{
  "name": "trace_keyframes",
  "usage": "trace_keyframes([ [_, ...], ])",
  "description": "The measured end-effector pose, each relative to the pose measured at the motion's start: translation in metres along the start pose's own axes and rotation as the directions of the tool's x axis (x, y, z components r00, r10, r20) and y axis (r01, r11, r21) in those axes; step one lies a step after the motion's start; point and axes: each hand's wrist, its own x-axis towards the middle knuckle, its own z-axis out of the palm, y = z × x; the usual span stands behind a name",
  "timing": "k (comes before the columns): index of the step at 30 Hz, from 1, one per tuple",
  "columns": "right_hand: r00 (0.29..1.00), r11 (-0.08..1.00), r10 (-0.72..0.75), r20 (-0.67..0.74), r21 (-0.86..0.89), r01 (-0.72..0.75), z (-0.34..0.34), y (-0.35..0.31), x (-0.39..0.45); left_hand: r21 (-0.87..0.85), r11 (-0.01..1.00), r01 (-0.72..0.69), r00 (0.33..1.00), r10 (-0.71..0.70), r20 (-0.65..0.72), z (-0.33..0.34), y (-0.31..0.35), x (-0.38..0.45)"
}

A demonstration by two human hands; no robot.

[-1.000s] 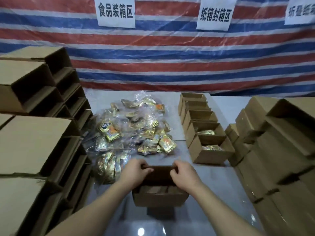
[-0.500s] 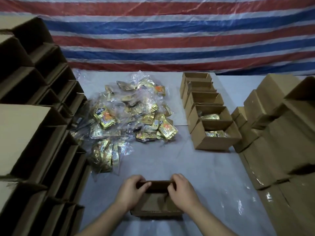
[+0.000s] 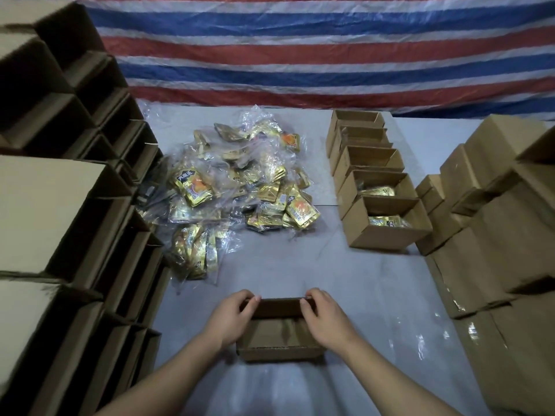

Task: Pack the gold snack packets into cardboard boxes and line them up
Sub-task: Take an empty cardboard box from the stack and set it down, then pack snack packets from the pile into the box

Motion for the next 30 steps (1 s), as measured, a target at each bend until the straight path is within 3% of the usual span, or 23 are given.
trace_keyframes([
  [5,1.000,1.000,0.010,0.017,-0.014,-0.010,0.001,0.002,-0.006,-0.028,0.999,0.018,1.000,-0.017,0.026,-0.001,-0.007,-0.003],
  [9,0.999,0.999,0.031,0.006,0.015,-0.031,-0.007,-0.003,-0.002,-0.143,0.989,0.021,0.989,-0.042,-0.142,-0.016,0.005,0.020],
  [13,0.999,0.998,0.032,-0.038,0.059,-0.029,-0.024,-0.013,0.016,0.007,1.000,-0.013,0.969,0.015,-0.247,-0.040,0.037,0.082],
  [18,0.994,0.986,0.060,-0.087,0.161,-0.045,-0.050,-0.027,0.058,0.329,0.942,-0.058,0.981,0.114,-0.154,-0.046,0.075,0.164],
  [21,0.985,0.972,0.086,-0.146,0.229,-0.051,-0.067,-0.034,0.090,0.577,0.796,-0.183,0.967,0.253,-0.043,-0.029,0.094,0.205],
  [24,0.973,0.963,0.105,-0.207,0.265,-0.047,-0.079,-0.033,0.114,0.815,0.496,-0.300,0.927,0.353,0.126,-0.003,0.110,0.243],
  [28,0.969,0.951,0.159,-0.188,0.295,-0.098,-0.081,-0.012,0.121,0.914,0.115,-0.388,0.892,0.296,0.342,0.029,0.122,0.288],
  [30,0.968,0.943,0.185,-0.170,0.310,-0.126,-0.078,0.002,0.116,0.903,0.022,-0.428,0.872,0.271,0.407,0.042,0.124,0.304],
])
